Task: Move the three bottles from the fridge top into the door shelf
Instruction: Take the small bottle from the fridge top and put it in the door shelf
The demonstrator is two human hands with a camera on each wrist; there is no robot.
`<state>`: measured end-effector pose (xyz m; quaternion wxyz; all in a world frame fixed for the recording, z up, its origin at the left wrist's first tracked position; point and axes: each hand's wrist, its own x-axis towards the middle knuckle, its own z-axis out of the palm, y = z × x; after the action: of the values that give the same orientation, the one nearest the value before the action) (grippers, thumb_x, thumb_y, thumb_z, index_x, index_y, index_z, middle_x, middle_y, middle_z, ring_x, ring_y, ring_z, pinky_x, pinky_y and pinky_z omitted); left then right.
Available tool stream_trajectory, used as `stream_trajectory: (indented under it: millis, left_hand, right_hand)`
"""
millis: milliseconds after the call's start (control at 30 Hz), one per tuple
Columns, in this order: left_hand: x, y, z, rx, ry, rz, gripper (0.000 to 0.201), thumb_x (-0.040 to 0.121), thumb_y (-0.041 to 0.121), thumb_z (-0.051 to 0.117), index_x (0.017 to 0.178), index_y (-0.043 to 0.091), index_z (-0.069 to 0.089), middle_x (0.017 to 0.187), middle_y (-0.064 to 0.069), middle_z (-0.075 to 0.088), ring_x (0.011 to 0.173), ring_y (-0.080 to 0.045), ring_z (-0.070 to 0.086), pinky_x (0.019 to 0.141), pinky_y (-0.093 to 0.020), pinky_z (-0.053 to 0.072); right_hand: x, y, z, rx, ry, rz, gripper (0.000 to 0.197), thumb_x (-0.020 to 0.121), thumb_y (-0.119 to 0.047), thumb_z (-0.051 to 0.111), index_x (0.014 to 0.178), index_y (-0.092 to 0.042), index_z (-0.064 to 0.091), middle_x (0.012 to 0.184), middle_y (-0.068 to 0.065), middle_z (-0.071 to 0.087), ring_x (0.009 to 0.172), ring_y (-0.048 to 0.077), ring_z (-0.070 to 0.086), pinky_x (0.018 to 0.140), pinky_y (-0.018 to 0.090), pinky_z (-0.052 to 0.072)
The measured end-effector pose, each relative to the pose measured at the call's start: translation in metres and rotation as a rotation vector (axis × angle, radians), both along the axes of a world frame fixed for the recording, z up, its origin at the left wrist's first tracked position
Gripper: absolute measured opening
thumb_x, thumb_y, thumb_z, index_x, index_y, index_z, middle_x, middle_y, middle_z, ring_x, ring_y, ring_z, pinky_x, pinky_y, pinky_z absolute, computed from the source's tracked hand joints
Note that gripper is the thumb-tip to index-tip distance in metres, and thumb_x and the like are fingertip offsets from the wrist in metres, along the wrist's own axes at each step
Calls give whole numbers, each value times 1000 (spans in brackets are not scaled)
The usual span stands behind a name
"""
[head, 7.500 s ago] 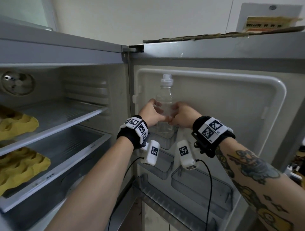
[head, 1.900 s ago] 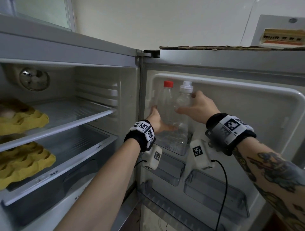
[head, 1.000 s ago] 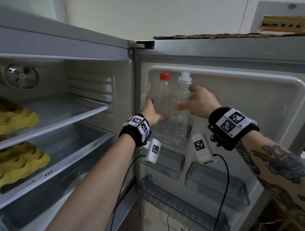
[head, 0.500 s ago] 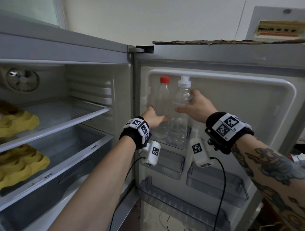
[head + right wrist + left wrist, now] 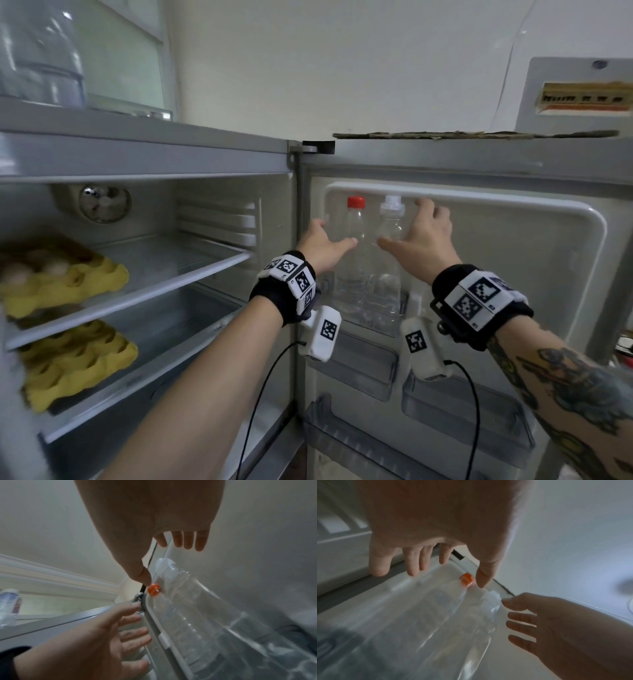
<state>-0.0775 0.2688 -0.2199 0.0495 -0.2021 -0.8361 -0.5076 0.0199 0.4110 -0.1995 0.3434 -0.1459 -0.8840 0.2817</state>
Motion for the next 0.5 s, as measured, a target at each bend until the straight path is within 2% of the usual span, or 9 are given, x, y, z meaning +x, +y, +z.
stream_trajectory:
  millis: [100,167,233,300,400,500]
  left_hand:
    - [15,-19,24,29,51,30,84,80,46,67,146,16,25,147,-9,38,129,-24,45,106,-37,39]
    - [26,-39,43,25,108,57,80,81,45,66,145,16,27,147,-8,39,128,-23,46,104,-35,39]
    - [38,-62,64,36,163,100,74,83,42,65,143,16,30,144,-6,42,121,-19,48,97,-29,40]
    - [51,-90,89,67,217,152,72,84,41,64,143,16,31,143,-5,43,120,-18,49,93,-26,38]
    - [68,-136,130,79,323,276,72,83,41,63,144,17,31,143,-6,44,125,-21,47,102,-30,38]
    - [85,-176,168,79,407,389,69,84,37,61,143,16,33,143,-6,43,125,-21,47,93,-27,36]
  right_hand:
    - [5,-24,16,26,118,42,86,77,-34,68,147,-16,23,143,12,27,136,30,27,113,43,28]
    - [5,-43,29,31,169,92,82,78,-34,66,147,-17,24,144,13,27,137,30,26,113,44,27]
    - [3,-67,44,31,201,162,79,80,-34,66,146,-17,26,144,13,28,137,30,27,113,44,27]
    - [-1,-97,61,42,209,253,79,81,-36,66,146,-17,25,144,13,29,137,30,27,113,44,27]
    - [-11,-145,87,33,215,409,79,81,-33,67,145,-16,25,144,13,31,138,29,28,114,46,29]
    - [-23,-188,114,9,169,525,81,80,-35,68,145,-15,25,143,14,34,135,30,34,111,45,34]
